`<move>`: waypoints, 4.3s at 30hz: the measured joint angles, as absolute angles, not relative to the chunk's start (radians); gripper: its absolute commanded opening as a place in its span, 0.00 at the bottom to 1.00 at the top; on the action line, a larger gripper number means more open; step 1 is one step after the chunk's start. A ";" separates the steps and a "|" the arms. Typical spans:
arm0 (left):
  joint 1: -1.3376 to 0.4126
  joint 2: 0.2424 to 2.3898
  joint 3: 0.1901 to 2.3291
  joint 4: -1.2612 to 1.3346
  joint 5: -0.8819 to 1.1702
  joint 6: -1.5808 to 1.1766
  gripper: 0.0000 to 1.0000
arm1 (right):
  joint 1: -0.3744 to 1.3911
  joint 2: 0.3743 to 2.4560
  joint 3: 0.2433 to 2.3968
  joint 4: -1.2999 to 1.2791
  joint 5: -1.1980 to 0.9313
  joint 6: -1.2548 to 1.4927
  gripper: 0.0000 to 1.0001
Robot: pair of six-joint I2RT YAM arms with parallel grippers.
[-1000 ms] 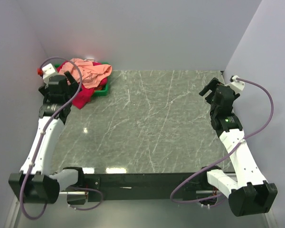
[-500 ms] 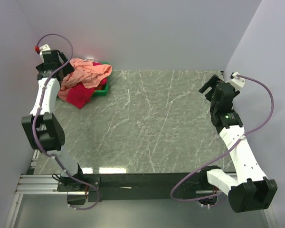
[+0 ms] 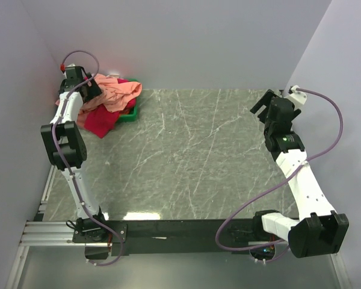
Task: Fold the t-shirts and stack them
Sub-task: Grab the tshirt from the pile, then move the tshirt to the center of the board, then flatten the tshirt out
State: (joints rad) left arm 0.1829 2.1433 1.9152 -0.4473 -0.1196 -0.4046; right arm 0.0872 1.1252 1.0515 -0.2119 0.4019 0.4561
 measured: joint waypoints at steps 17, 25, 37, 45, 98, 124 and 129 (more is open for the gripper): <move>0.187 2.081 1.915 -0.462 -0.038 -0.497 0.00 | 0.086 1.134 1.062 -0.220 0.389 0.456 0.88; 0.160 1.778 1.895 -0.369 0.069 -0.479 0.00 | 0.086 1.136 1.069 -0.224 0.342 0.458 0.87; -0.152 1.639 2.061 -0.243 0.286 -0.393 0.01 | 0.086 1.119 1.070 -0.226 0.266 0.483 0.86; -0.228 1.596 2.000 -0.070 0.374 -0.501 0.21 | 0.086 1.057 1.068 -0.226 0.264 0.486 0.86; -0.532 2.276 1.949 -0.406 0.120 -0.554 0.91 | 0.214 1.390 0.752 -0.579 -0.300 0.340 0.74; -0.532 2.413 2.026 -0.390 0.195 -0.554 0.50 | 0.231 1.474 0.817 -0.575 -0.207 0.342 0.38; -0.532 2.418 2.028 -0.392 0.193 -0.566 0.06 | 0.231 1.519 0.865 -0.570 -0.224 0.330 0.00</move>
State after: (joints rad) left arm -0.5316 2.4180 2.0281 -0.3920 0.1932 -0.5655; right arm 0.2314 1.5188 0.8650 -0.5697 -0.2241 0.3302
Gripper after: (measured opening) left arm 0.207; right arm 0.031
